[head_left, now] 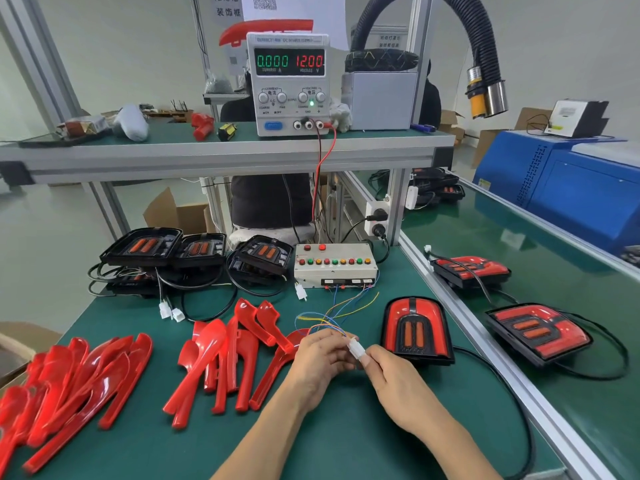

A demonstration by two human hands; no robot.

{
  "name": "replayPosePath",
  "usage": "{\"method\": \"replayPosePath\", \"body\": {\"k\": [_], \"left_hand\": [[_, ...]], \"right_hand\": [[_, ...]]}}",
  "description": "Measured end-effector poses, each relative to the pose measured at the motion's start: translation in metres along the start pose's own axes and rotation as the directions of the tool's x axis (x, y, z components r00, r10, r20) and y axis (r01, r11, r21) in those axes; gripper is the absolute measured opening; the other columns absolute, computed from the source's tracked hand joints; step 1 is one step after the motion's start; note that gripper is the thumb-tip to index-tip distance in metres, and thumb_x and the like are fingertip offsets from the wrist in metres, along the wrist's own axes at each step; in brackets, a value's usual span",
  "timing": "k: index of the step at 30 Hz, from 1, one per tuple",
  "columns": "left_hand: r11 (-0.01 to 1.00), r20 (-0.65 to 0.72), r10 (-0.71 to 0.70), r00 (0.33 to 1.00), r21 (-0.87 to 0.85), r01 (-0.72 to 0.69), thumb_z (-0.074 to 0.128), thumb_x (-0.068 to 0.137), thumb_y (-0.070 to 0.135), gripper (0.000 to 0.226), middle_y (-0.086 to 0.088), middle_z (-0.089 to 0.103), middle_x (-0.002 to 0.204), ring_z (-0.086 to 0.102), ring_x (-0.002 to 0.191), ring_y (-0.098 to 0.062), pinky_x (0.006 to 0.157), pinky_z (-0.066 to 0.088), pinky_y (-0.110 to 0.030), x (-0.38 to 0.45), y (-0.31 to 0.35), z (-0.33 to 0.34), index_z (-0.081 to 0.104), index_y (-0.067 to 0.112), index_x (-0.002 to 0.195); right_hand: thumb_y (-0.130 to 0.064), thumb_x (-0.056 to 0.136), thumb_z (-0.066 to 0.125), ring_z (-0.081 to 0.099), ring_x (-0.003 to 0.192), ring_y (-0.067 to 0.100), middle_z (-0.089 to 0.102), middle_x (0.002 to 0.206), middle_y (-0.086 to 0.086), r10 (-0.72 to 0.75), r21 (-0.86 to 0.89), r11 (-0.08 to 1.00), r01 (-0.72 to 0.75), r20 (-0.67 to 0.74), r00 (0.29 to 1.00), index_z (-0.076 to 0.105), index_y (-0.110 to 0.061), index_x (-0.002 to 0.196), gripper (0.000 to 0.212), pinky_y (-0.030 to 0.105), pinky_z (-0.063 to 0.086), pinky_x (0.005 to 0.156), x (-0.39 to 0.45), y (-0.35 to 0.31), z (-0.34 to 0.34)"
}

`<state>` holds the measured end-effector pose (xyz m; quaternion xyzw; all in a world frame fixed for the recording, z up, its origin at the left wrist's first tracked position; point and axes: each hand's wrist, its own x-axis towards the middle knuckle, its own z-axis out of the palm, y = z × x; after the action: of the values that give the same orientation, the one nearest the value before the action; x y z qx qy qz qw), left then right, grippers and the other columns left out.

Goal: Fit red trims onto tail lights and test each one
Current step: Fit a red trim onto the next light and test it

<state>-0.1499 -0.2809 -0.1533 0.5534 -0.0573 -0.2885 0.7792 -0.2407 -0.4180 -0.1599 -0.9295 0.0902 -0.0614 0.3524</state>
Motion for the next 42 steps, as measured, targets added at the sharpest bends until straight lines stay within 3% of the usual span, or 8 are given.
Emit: {"method": "replayPosePath", "body": {"k": [5, 10, 16, 26, 32, 37, 39, 42], "left_hand": [[0.998, -0.019, -0.001, 1.000, 0.062, 0.002, 0.065, 0.096, 0.016, 0.021, -0.016, 0.068, 0.074, 0.062, 0.059, -0.021, 0.058, 0.053, -0.027, -0.001, -0.002, 0.003, 0.070, 0.000, 0.084], [0.996, -0.060, -0.042, 0.997, 0.076, 0.047, 0.067, 0.093, 0.012, 0.019, -0.016, 0.068, 0.071, 0.061, 0.057, -0.020, 0.056, 0.052, -0.027, -0.002, -0.001, 0.004, 0.073, 0.003, 0.078], [0.982, -0.174, -0.186, 0.967, 0.001, 0.189, 0.070, 0.088, 0.005, 0.007, -0.011, 0.065, 0.064, 0.058, 0.050, -0.019, 0.050, 0.052, -0.026, 0.005, 0.002, 0.009, 0.065, 0.003, 0.083], [0.981, -0.203, -0.188, 0.961, -0.001, 0.192, 0.063, 0.093, 0.003, 0.011, -0.011, 0.065, 0.061, 0.058, 0.050, -0.018, 0.049, 0.052, -0.025, 0.008, -0.005, 0.012, 0.057, 0.004, 0.084], [0.985, -0.202, -0.172, 0.964, -0.002, 0.175, 0.062, 0.094, 0.001, 0.015, -0.010, 0.064, 0.059, 0.057, 0.047, -0.016, 0.049, 0.050, -0.025, 0.008, -0.008, 0.009, 0.055, 0.004, 0.081], [0.992, -0.316, -0.123, 0.941, -0.001, 0.129, 0.065, 0.091, 0.005, 0.015, -0.007, 0.063, 0.056, 0.050, 0.042, -0.013, 0.043, 0.042, -0.023, 0.014, -0.008, 0.014, 0.059, 0.005, 0.077], [0.995, -0.360, -0.075, 0.930, 0.038, 0.095, 0.071, 0.092, 0.015, 0.020, -0.005, 0.063, 0.056, 0.050, 0.043, -0.013, 0.044, 0.042, -0.022, 0.014, -0.009, 0.013, 0.062, 0.005, 0.077], [0.972, -0.382, 0.026, 0.924, 0.225, 0.066, 0.070, 0.094, 0.033, 0.031, -0.004, 0.072, 0.062, 0.063, 0.051, -0.016, 0.055, 0.053, -0.026, 0.002, -0.010, 0.012, 0.070, 0.004, 0.082]], "right_hand": [[-0.042, 0.108, 0.039, 0.047, 0.074, 0.019, 0.051, 0.074, -0.005, -0.008, 0.019, 1.000, 0.009, -0.012, 1.000, 0.047, -0.021, 0.084, 0.033, 0.041, 0.042, 0.072, -0.002, 0.000, 0.002], [-0.039, 0.108, 0.040, 0.052, 0.080, 0.026, 0.058, 0.080, 0.003, -0.032, 0.042, 0.998, 0.035, -0.055, 0.998, 0.053, -0.013, 0.089, 0.035, 0.045, 0.043, 0.076, -0.004, -0.002, 0.006], [-0.042, 0.108, 0.037, 0.054, 0.081, 0.023, 0.055, 0.083, -0.005, -0.006, -0.047, 0.999, 0.001, -0.102, 0.995, 0.052, -0.020, 0.090, 0.032, 0.041, 0.044, 0.074, -0.002, -0.002, 0.013], [-0.037, 0.107, 0.041, 0.043, 0.071, 0.021, 0.043, 0.072, -0.007, -0.009, -0.092, 0.996, -0.009, -0.188, 0.982, 0.040, -0.021, 0.079, 0.032, 0.035, 0.028, 0.063, -0.003, 0.003, 0.026], [-0.035, 0.108, 0.042, 0.051, 0.076, 0.026, 0.049, 0.075, -0.005, -0.037, -0.133, 0.991, 0.017, -0.148, 0.988, 0.046, -0.017, 0.081, 0.032, 0.041, 0.038, 0.069, -0.002, 0.004, 0.022], [-0.050, 0.106, 0.037, 0.060, 0.096, 0.023, 0.061, 0.096, -0.004, 0.026, -0.229, 0.973, -0.038, -0.056, 0.998, 0.062, -0.023, 0.103, 0.038, 0.040, 0.047, 0.084, -0.008, -0.013, 0.003], [-0.046, 0.105, 0.047, 0.063, 0.095, 0.017, 0.063, 0.098, -0.007, -0.023, -0.153, 0.988, -0.020, -0.273, 0.962, 0.068, -0.027, 0.105, 0.028, 0.032, 0.048, 0.082, -0.024, -0.012, -0.002], [-0.038, 0.100, 0.054, 0.055, 0.071, 0.012, 0.056, 0.090, -0.004, 0.083, 0.076, 0.996, -0.039, -0.752, 0.654, 0.064, -0.020, 0.090, 0.023, 0.029, 0.042, 0.067, -0.045, 0.005, -0.018]]}}
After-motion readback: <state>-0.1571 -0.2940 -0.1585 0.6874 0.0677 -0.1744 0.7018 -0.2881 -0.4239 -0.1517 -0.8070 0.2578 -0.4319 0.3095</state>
